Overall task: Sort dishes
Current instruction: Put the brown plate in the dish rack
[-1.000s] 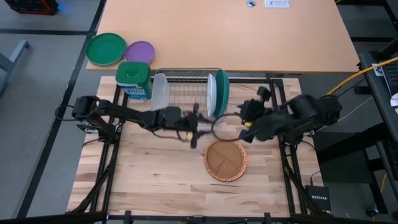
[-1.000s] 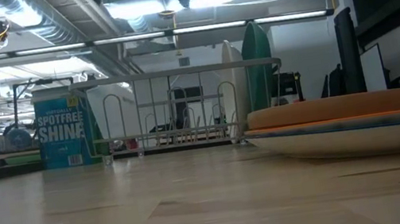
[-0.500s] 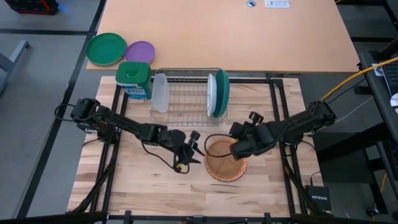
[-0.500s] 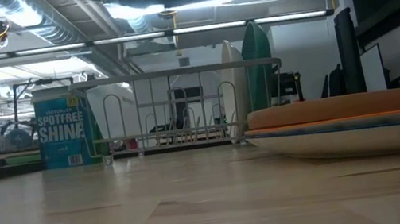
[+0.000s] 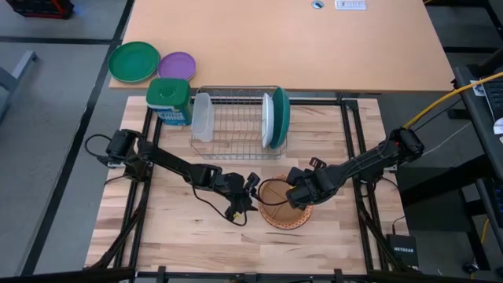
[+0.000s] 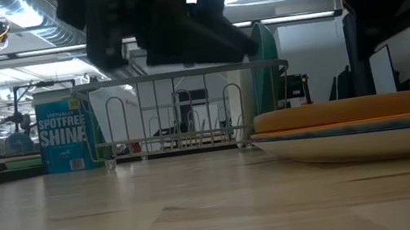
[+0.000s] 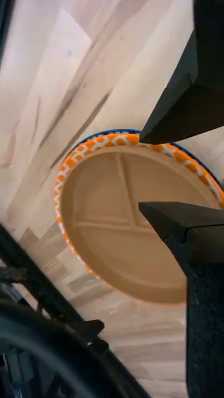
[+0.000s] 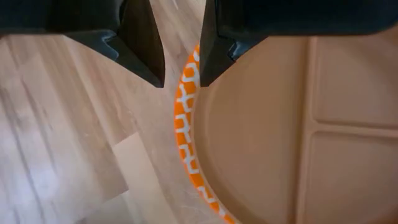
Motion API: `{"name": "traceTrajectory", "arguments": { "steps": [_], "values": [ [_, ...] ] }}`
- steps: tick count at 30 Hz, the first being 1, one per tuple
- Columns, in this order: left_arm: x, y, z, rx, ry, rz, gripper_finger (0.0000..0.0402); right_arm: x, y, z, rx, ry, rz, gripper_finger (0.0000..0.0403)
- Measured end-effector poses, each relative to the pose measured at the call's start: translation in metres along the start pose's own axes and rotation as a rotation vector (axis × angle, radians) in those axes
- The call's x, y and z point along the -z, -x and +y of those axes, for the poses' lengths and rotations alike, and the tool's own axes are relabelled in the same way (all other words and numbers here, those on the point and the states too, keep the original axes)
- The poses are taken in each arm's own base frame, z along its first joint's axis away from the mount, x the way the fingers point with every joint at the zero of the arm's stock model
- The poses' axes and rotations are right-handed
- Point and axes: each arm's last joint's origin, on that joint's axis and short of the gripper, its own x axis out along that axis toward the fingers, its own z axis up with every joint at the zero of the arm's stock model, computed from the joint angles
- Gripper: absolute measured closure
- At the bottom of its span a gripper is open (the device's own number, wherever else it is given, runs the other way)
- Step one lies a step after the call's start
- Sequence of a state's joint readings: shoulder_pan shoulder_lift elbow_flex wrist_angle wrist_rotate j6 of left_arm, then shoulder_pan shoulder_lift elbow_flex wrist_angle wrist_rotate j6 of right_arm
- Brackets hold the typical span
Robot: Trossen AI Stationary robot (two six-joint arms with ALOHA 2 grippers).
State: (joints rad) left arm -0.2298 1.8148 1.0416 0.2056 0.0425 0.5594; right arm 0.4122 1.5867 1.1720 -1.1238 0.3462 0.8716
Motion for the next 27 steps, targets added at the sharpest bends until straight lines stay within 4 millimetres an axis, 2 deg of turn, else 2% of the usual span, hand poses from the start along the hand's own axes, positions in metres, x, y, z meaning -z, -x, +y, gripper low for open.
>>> {"name": "traceTrajectory", "arguments": {
  "steps": [7,18,23,27],
  "values": [
    [0.012,-0.015,-0.007,0.019,-0.045,0.029,0.0252,0.005,-0.021,0.007,-0.076,-0.027,-0.030,0.0299],
    [0.016,-0.019,-0.008,0.026,-0.052,0.044,0.0252,0.004,-0.036,0.018,-0.216,-0.070,-0.087,0.0299],
    [0.016,-0.019,-0.008,0.027,-0.051,0.044,0.0252,0.004,-0.037,0.018,-0.217,-0.096,-0.095,0.0299],
    [0.016,-0.019,-0.008,0.025,-0.049,0.043,0.0252,0.008,-0.038,0.013,-0.140,-0.119,-0.078,0.0299]
  ]
}}
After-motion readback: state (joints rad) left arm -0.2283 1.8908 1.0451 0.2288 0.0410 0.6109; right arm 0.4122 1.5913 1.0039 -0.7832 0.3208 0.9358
